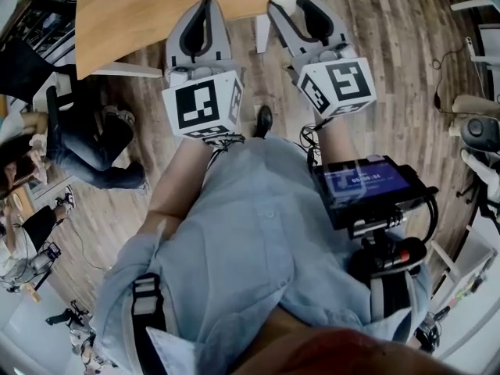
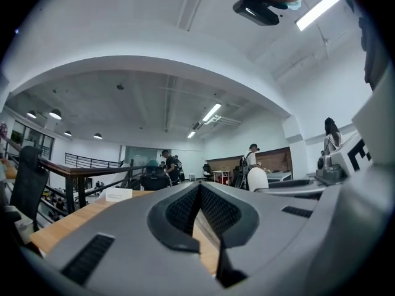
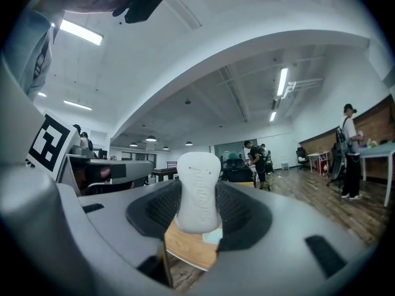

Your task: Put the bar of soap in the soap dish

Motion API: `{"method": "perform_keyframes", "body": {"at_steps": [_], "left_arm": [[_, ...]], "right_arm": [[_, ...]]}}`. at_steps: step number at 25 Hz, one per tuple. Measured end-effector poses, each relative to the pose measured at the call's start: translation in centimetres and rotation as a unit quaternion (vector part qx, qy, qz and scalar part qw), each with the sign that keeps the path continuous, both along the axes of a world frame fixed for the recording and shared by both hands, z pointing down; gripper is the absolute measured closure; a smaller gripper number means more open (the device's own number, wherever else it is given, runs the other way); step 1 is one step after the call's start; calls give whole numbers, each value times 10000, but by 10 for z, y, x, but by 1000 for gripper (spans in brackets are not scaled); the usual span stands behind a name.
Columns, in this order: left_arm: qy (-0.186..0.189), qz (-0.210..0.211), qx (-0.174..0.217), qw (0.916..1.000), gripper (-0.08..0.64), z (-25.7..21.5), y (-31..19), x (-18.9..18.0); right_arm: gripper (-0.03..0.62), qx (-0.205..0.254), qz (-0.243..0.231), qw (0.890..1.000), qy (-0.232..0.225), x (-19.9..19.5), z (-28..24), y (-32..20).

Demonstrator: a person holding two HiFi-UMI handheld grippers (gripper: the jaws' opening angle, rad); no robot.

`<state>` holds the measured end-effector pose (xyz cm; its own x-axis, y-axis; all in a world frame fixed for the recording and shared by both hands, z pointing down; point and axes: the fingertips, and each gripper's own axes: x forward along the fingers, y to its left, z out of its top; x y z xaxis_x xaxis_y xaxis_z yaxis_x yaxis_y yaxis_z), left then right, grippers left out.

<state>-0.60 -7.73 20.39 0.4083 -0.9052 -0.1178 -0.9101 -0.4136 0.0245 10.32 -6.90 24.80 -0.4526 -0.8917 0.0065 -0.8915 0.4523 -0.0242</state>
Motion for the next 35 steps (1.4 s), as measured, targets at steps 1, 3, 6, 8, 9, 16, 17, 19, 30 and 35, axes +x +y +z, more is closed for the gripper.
{"method": "perform_keyframes", "body": {"at_steps": [1, 3, 6, 8, 9, 16, 17, 19, 30, 35], "left_arm": [[5, -39, 39, 10000, 554, -2, 1, -2], [-8, -97, 91, 9999, 554, -6, -3, -1], [-63, -187, 68, 9998, 554, -6, -19, 2], [-54, -268, 66, 9996, 554, -8, -32, 0], [-42, -311, 73, 9995, 554, -9, -39, -1], [73, -518, -40, 9986, 554, -1, -67, -14], [99, -530, -72, 9985, 554, 3, -77, -14], [144, -543, -122, 9983, 554, 9, -96, -15], [246, -392, -219, 9987, 555, 17, -159, -21], [208, -182, -397, 9988, 554, 27, -222, -23]], "right_arm": [[405, 31, -45, 10000, 14, -2, -1, -1], [405, 52, -107, 9999, 38, -2, -3, -8], [405, 5, -205, 9998, 15, 1, -2, -30], [405, -26, -289, 9996, 19, 0, -1, -45], [405, -46, -322, 9995, 21, -1, 0, -53], [405, -133, -428, 9989, 122, -4, 5, -83], [405, -165, -434, 9988, 136, -4, 8, -92], [405, -229, -439, 9986, 159, -4, 14, -109], [405, -307, -363, 9986, 217, -8, 23, -156], [405, -471, -274, 9984, 173, -19, 33, -214]]}}
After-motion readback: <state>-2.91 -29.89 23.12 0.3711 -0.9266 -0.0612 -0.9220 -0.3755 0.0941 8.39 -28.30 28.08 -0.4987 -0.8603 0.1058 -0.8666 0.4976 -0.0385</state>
